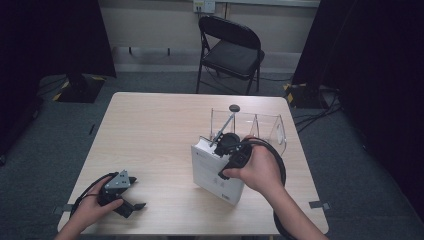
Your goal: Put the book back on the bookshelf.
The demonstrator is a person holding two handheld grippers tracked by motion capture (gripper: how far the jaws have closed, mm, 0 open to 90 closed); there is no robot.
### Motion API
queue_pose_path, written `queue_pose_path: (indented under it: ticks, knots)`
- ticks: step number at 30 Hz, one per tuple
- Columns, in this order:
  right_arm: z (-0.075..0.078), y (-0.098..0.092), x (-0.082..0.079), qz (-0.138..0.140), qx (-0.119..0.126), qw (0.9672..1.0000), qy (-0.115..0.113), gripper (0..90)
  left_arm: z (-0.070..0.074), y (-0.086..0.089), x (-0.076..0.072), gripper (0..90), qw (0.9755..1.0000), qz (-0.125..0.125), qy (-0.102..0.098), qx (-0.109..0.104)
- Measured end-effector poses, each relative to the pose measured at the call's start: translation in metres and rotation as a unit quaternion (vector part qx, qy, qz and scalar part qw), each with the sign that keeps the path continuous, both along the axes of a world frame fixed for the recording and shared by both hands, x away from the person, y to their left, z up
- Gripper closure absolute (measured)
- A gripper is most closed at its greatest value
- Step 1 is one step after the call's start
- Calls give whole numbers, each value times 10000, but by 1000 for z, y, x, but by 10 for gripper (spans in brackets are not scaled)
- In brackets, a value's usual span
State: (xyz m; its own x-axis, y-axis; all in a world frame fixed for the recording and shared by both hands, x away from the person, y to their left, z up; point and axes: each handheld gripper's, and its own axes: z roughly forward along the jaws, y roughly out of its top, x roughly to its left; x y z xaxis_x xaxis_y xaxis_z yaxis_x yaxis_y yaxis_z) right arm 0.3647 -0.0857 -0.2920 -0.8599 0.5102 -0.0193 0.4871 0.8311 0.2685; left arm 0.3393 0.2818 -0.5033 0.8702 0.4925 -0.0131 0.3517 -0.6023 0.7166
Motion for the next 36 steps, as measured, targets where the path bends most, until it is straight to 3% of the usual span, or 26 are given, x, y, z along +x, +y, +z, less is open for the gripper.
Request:
queue_pose_path:
  ticks: [10, 36]
  knots:
    - [-1, -14, -4, -28, -78, 9999, 81, 523, 0, 0, 0, 0, 10000, 0, -2, 1]
    - [-3, -56, -11, -428, -154, 9988, 170, 522, 0, 0, 0, 0, 10000, 1, -5, 4]
